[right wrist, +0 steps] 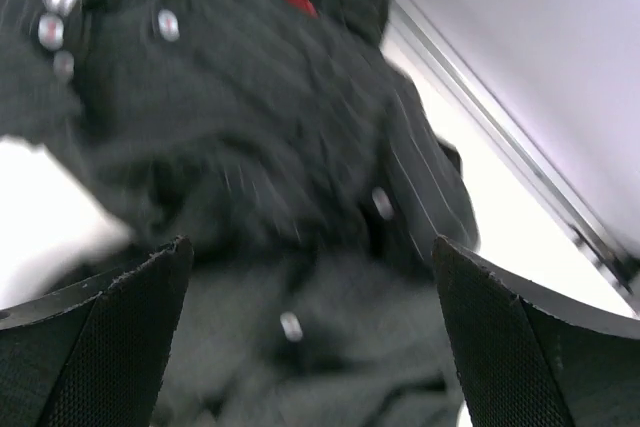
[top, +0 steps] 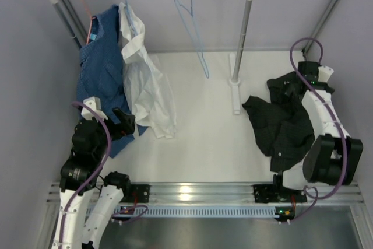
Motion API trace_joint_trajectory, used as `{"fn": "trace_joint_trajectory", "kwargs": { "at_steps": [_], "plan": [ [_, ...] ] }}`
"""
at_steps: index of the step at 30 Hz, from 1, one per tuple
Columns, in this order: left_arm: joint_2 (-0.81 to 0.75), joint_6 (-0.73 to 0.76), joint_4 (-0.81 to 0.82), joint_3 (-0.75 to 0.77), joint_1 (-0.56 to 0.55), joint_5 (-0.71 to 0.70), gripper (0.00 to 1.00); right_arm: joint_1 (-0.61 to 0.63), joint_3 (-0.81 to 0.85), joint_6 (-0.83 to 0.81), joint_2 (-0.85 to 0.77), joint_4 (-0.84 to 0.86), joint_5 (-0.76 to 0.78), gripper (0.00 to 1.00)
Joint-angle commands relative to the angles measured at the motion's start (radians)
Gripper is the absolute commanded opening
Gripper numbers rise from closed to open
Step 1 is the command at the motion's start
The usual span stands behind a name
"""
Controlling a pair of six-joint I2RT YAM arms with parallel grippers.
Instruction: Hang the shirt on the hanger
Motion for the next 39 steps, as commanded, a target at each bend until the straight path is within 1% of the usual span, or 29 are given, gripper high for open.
{"fn": "trace_joint_trajectory", "kwargs": {
  "at_steps": [1,3,5,6,8,9,11,12,13,14,15,17,18,20,21,23,24,25,26,28,29,30,31,33,35,37,38,39],
  "plan": [
    [0.003,-0.001,0.060,-0.004,-0.020,0.014,0.98,-0.042,0.108,-0.019,0.176,0.111,0.024,0.99],
    [-0.003,-0.001,0.060,-0.004,-0.028,0.012,0.98,-0.065,0.130,-0.035,0.301,0.109,-0.071,0.99],
    [-0.006,-0.001,0.062,-0.004,-0.035,0.009,0.98,-0.068,0.122,-0.034,0.354,0.114,-0.082,1.00],
    [-0.007,-0.001,0.060,-0.004,-0.037,0.009,0.98,-0.068,0.116,-0.043,0.377,0.138,-0.137,0.99],
    [-0.011,-0.001,0.060,-0.006,-0.046,0.009,0.98,-0.068,0.119,-0.071,0.432,0.149,-0.221,0.88],
    [-0.012,-0.003,0.062,-0.006,-0.051,0.009,0.98,-0.068,0.125,-0.069,0.451,0.157,-0.266,0.77],
    [-0.014,-0.001,0.062,-0.006,-0.057,0.006,0.98,-0.067,0.116,-0.068,0.452,0.177,-0.275,0.58],
    [-0.015,-0.003,0.060,-0.006,-0.058,0.005,0.98,-0.064,0.106,-0.077,0.437,0.188,-0.280,0.46],
    [-0.021,-0.003,0.062,-0.006,-0.061,0.002,0.98,-0.056,0.099,-0.078,0.419,0.189,-0.266,0.19],
    [-0.024,-0.003,0.060,-0.006,-0.064,0.000,0.98,-0.042,0.089,-0.082,0.391,0.195,-0.242,0.07],
    [-0.026,-0.004,0.062,-0.007,-0.064,0.002,0.98,-0.004,0.073,-0.086,0.323,0.200,-0.207,0.00],
    [-0.027,-0.003,0.062,-0.008,-0.064,-0.001,0.98,0.049,0.063,-0.092,0.232,0.198,-0.167,0.00],
    [-0.027,-0.004,0.060,-0.008,-0.064,-0.001,0.98,0.107,0.046,-0.095,0.128,0.198,-0.142,0.00],
    [-0.020,-0.003,0.060,-0.008,-0.064,-0.005,0.98,0.186,0.033,-0.095,0.023,0.189,-0.118,0.00],
    [-0.021,-0.004,0.062,-0.008,-0.064,-0.008,0.98,0.258,0.020,-0.098,-0.071,0.188,-0.116,0.00],
    [-0.024,-0.004,0.060,-0.008,-0.064,-0.011,0.98,0.324,0.020,-0.088,-0.149,0.139,-0.120,0.00],
    [-0.027,-0.004,0.062,-0.008,-0.064,-0.015,0.98,0.387,0.015,-0.083,-0.219,0.122,-0.128,0.00],
    [-0.027,-0.003,0.062,-0.008,-0.064,-0.018,0.98,0.416,0.012,-0.079,-0.251,0.088,-0.156,0.00],
    [-0.032,-0.004,0.060,-0.008,-0.064,-0.021,0.98,0.471,0.003,-0.063,-0.326,0.074,-0.173,0.00],
    [-0.037,-0.001,0.060,-0.006,-0.064,-0.031,0.98,0.522,-0.005,-0.049,-0.402,0.048,-0.229,0.00],
    [-0.038,-0.003,0.060,-0.004,-0.064,-0.034,0.98,0.568,-0.005,-0.037,-0.469,0.024,-0.299,0.00],
    [-0.046,-0.003,0.059,-0.006,-0.064,-0.043,0.98,0.591,-0.002,-0.033,-0.498,0.007,-0.335,0.00],
    [-0.050,-0.001,0.060,-0.007,-0.064,-0.047,0.98,0.610,0.003,-0.034,-0.520,-0.012,-0.417,0.00],
    [-0.058,-0.004,0.059,-0.008,-0.064,-0.055,0.98,0.660,-0.002,-0.036,-0.574,-0.074,-0.465,0.00],
    [-0.063,-0.006,0.059,-0.009,-0.064,-0.063,0.98,0.700,-0.081,0.009,-0.629,-0.090,-0.489,0.00],
    [-0.063,-0.006,0.059,-0.009,-0.064,-0.072,0.98,0.726,-0.181,0.056,-0.663,-0.030,-0.527,0.00],
    [-0.061,-0.007,0.060,-0.009,-0.064,-0.075,0.98,0.760,-0.291,0.102,-0.680,0.003,-0.551,0.00],
    [-0.060,-0.006,0.059,-0.009,-0.064,-0.078,0.98,0.786,-0.342,0.127,-0.678,0.069,-0.553,0.00]
  ]
}}
